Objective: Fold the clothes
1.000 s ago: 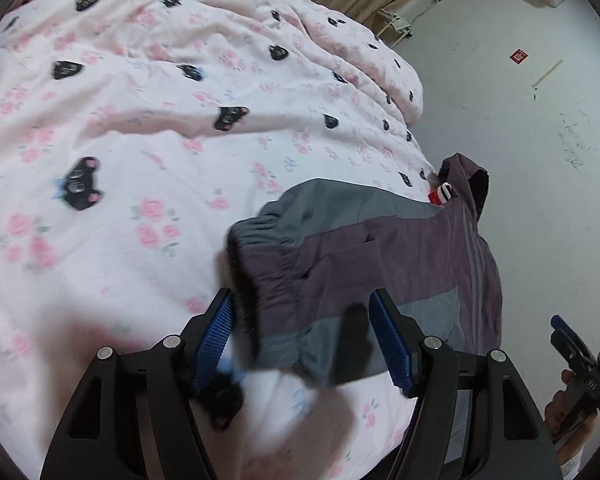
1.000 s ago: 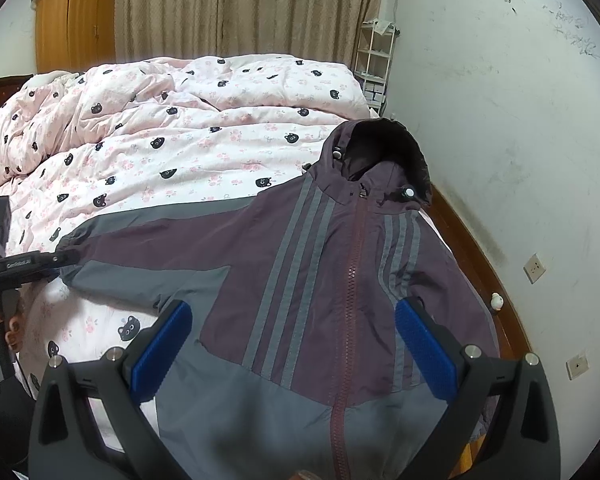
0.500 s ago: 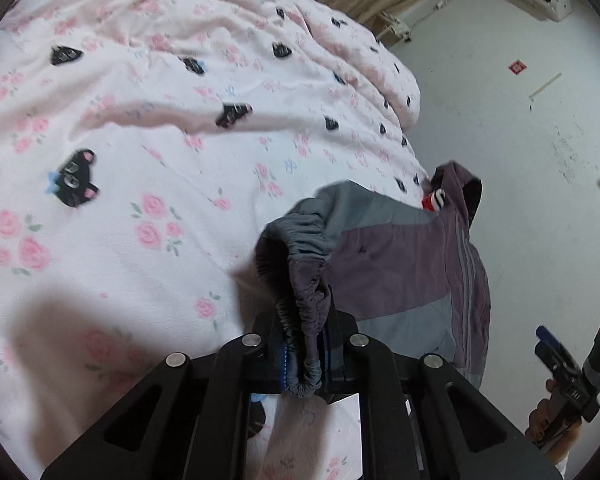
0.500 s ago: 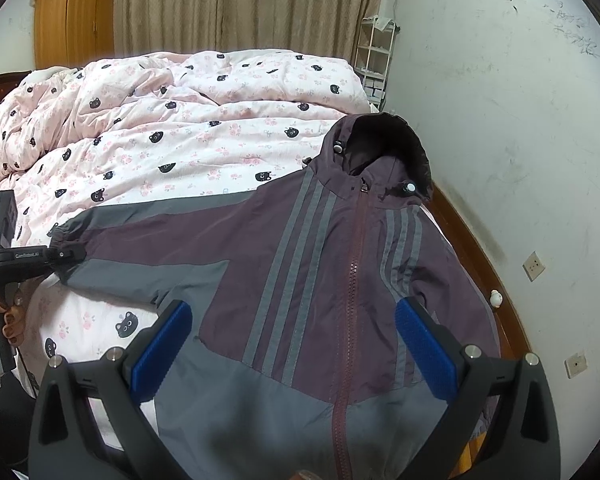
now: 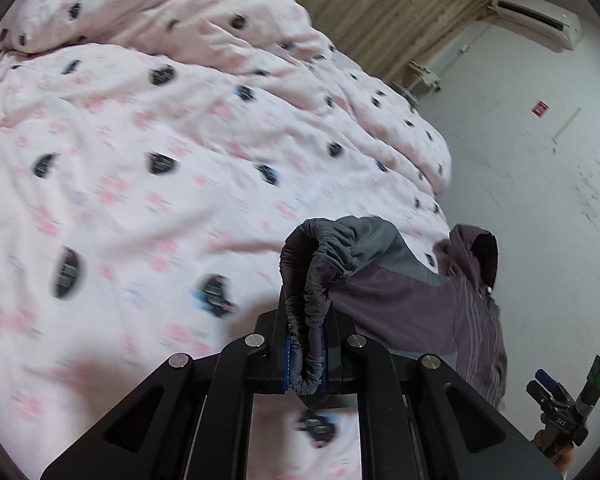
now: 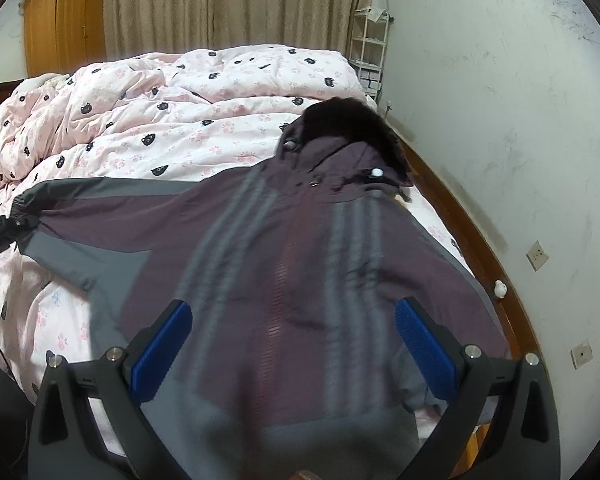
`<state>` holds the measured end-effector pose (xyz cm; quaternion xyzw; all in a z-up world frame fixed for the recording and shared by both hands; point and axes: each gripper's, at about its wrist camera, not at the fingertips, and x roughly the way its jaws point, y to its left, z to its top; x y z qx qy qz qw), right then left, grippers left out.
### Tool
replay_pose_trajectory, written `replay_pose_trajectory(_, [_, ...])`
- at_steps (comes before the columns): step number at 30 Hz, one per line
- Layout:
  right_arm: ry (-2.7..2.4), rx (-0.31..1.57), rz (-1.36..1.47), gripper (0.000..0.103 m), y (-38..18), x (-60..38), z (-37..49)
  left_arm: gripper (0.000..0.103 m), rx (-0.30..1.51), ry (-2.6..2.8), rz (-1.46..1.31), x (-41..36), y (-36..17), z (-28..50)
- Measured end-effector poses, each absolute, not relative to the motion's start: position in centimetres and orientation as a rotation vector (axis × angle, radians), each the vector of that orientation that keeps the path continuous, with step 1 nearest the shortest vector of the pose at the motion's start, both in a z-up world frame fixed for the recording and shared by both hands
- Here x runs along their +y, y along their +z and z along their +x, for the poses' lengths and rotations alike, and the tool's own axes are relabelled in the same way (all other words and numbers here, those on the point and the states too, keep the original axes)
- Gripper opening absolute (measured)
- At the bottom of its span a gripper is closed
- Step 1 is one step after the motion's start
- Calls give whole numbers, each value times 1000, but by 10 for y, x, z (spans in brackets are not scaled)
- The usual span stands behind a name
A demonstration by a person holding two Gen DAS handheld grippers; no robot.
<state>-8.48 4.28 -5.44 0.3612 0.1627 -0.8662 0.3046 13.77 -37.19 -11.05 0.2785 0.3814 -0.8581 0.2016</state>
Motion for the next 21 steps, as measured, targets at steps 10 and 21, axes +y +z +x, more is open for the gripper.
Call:
replay_pose_trajectory(10, [-2166, 475, 905, 103, -48, -38, -82, 8, 968, -2270, 679, -419, -85, 234])
replay_pose_trajectory(21, [-1961, 518, 1038, 102, -83, -231, -112, 8, 963, -2189, 555, -414, -66, 340])
